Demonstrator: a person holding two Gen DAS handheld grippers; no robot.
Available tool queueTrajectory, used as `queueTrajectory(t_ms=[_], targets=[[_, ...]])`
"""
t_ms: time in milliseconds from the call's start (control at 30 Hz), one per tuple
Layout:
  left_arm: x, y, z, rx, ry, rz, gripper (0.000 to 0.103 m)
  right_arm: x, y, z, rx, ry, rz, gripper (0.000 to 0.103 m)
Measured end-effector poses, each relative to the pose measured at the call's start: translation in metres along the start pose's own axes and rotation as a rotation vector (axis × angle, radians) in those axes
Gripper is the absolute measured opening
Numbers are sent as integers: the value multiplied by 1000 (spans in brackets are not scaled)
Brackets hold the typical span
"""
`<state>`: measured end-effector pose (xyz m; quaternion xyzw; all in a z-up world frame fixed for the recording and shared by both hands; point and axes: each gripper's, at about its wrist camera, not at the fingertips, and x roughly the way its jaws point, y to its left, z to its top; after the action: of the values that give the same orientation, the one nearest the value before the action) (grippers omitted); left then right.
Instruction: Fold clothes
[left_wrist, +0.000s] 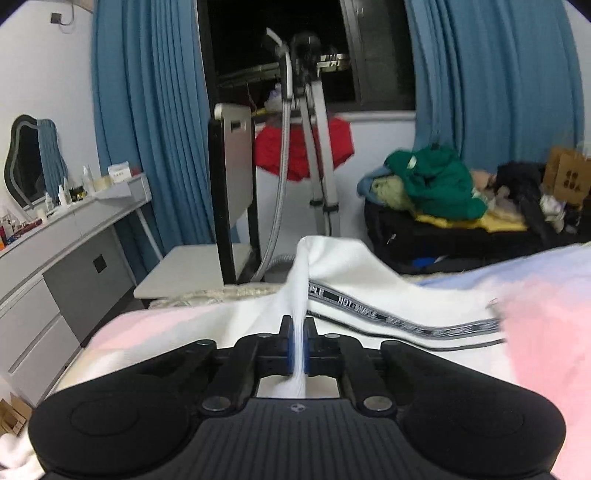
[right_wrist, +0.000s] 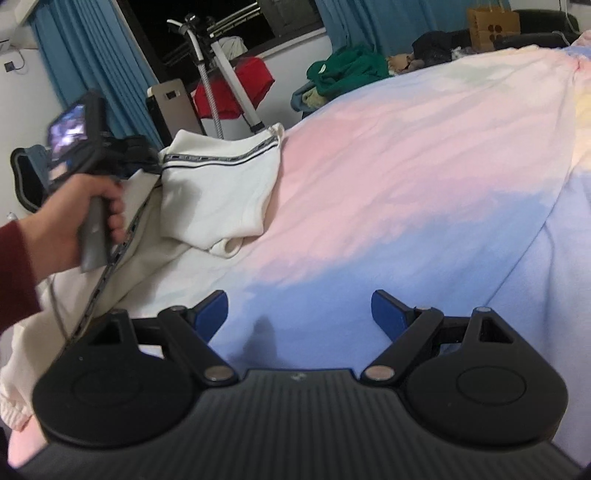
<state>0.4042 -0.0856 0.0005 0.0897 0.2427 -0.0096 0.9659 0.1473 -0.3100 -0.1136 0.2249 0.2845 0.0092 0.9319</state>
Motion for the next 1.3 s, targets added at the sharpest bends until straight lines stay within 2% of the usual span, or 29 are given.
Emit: queueTrajectory(t_ms=[100, 333, 467, 600, 667, 733, 833, 1067, 1200, 1300], targets=[[-45, 8, -2, 11, -49, -27, 4, -11, -2, 2, 24, -22, 44, 86], [-183, 21, -30, 62, -167, -173, 4, -36, -8, 5, 81, -72, 154, 86], [-252, 35, -71, 27, -194, -268, 3, -56, -15, 8, 152, -108, 248, 86], [-299, 43, -121, -4, -180, -361, 0, -74, -27, 9, 250, -134, 327, 88], [-313, 40, -148, 21, -175, -381, 0, -79, -31, 8, 286, -129, 347, 87], [-313, 41, -169, 16, -155, -378, 0, -80, -30, 8, 302, -111, 351, 85], [-300, 46, -186, -44, -106, -381, 0, -80, -24, 8, 307, -82, 358, 84], [-279, 68, -188, -151, -84, -355, 3, -79, 8, 17, 159, -59, 325, 84], [-257, 75, -180, -208, -66, -324, 3, -54, 44, 64, 51, -28, 328, 84], [-246, 82, -179, -245, -38, -323, 3, -9, 85, 115, -14, 45, 315, 84]])
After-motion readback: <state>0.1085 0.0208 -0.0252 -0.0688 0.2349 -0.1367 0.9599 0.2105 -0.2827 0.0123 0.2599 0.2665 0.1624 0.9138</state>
